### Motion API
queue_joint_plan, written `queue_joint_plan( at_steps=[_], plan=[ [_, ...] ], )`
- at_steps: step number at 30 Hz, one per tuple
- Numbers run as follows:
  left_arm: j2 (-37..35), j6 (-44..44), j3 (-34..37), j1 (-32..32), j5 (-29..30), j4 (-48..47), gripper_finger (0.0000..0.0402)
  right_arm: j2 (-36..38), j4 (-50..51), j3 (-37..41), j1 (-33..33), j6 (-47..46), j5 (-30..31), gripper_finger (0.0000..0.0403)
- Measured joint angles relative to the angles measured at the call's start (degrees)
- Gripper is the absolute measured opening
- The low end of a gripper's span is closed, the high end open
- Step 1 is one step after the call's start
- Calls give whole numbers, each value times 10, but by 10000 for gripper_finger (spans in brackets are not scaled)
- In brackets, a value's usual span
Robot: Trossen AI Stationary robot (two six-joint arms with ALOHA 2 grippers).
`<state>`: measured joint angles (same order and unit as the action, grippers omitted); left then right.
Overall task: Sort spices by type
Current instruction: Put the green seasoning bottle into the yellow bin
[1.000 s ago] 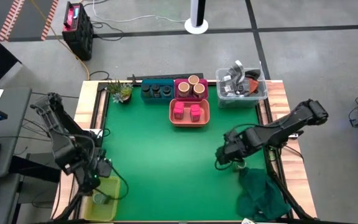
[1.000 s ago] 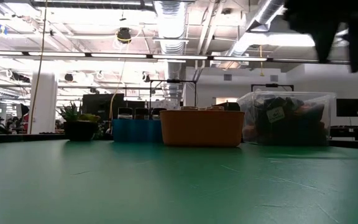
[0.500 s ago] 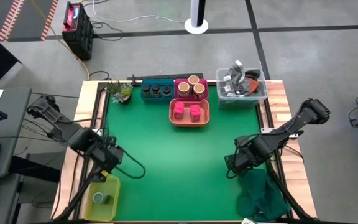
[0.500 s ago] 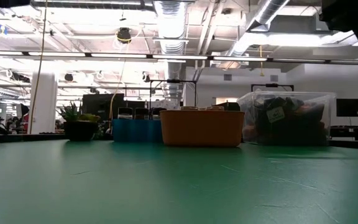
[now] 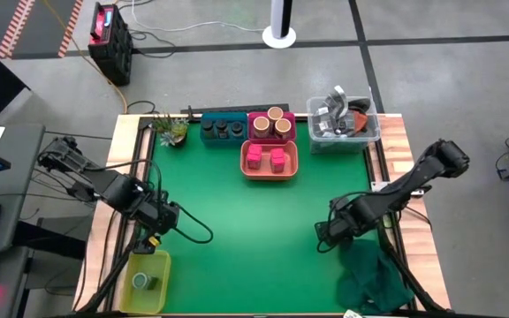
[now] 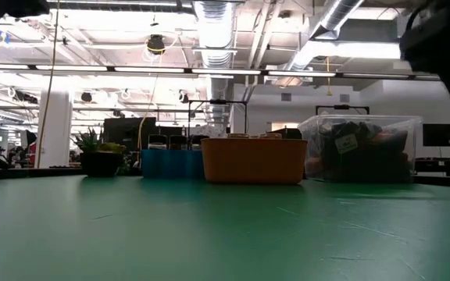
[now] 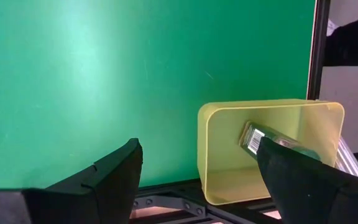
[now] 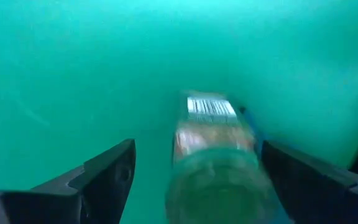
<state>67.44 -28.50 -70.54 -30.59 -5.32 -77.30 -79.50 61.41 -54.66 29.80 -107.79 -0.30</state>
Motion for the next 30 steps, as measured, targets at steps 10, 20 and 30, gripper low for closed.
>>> queue_joint_plan(
  at_steps=[10,20,30],
  plan=[
    [0,1,0,0,-7,11,304,1,-33,28,0,-17,-16,303],
    [0,22,0,16,16,81,304,2,-64,28,-5,-15,-43,224],
    [1,84,15,40,124,233,304,-76,-109,-35,-63,94,-32,222]
  ],
)
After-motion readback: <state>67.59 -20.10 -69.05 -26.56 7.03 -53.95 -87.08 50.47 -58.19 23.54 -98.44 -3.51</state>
